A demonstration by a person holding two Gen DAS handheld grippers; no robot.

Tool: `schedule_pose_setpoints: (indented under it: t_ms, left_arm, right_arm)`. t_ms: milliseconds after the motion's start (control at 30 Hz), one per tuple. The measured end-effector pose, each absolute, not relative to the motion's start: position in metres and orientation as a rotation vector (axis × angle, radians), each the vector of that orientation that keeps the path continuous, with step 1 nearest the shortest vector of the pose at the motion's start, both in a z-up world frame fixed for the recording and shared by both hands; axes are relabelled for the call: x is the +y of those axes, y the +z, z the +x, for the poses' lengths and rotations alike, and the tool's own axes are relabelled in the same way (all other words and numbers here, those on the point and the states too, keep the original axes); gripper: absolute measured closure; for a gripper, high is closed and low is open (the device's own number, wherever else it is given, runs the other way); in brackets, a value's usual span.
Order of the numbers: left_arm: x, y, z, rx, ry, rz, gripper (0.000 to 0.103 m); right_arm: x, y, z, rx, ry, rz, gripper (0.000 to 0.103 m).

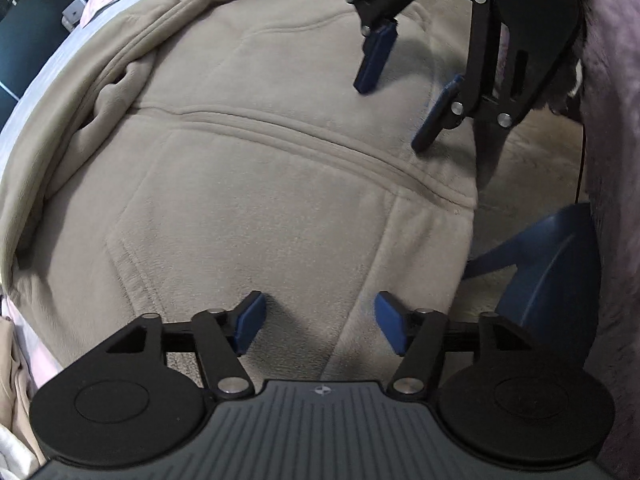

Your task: Fold clothes

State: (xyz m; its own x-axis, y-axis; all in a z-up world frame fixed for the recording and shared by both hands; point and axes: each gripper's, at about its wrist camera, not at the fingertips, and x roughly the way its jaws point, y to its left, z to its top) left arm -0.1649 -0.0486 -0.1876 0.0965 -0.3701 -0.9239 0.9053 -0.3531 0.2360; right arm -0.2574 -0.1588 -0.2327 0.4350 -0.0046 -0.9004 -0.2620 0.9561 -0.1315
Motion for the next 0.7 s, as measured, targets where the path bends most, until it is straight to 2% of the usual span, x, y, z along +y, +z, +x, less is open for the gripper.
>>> schedule_pose_setpoints:
  t_ms: [167,367,467,600,700]
  left_arm:
    - [-0.040,-0.203,-0.178,0.503,-1.507,1.389,0.025]
    - [-0.034,-0.216,-0.186,0.416,-1.523,1.449,0.017]
    - [-0.032,-0.220,-0.188,0.382,-1.525,1.470,0.012]
    - [-0.029,-0.229,-0.193,0.341,-1.526,1.514,0.002]
    - [-0.027,-0.236,-0.199,0.285,-1.511,1.582,0.000]
  right_arm:
    - [-0.143,-0.248,-0.263,1.131,0.227,-0.377,0.024]
    - [-0.132,-0.264,-0.266,1.127,0.274,-0.481,0.014]
    - [-0.128,-0.269,-0.268,1.126,0.289,-0.527,0.009]
    - [-0.125,-0.275,-0.267,1.124,0.290,-0.567,0.009]
    - [-0.122,-0.278,-0.267,1.114,0.283,-0.620,0.011]
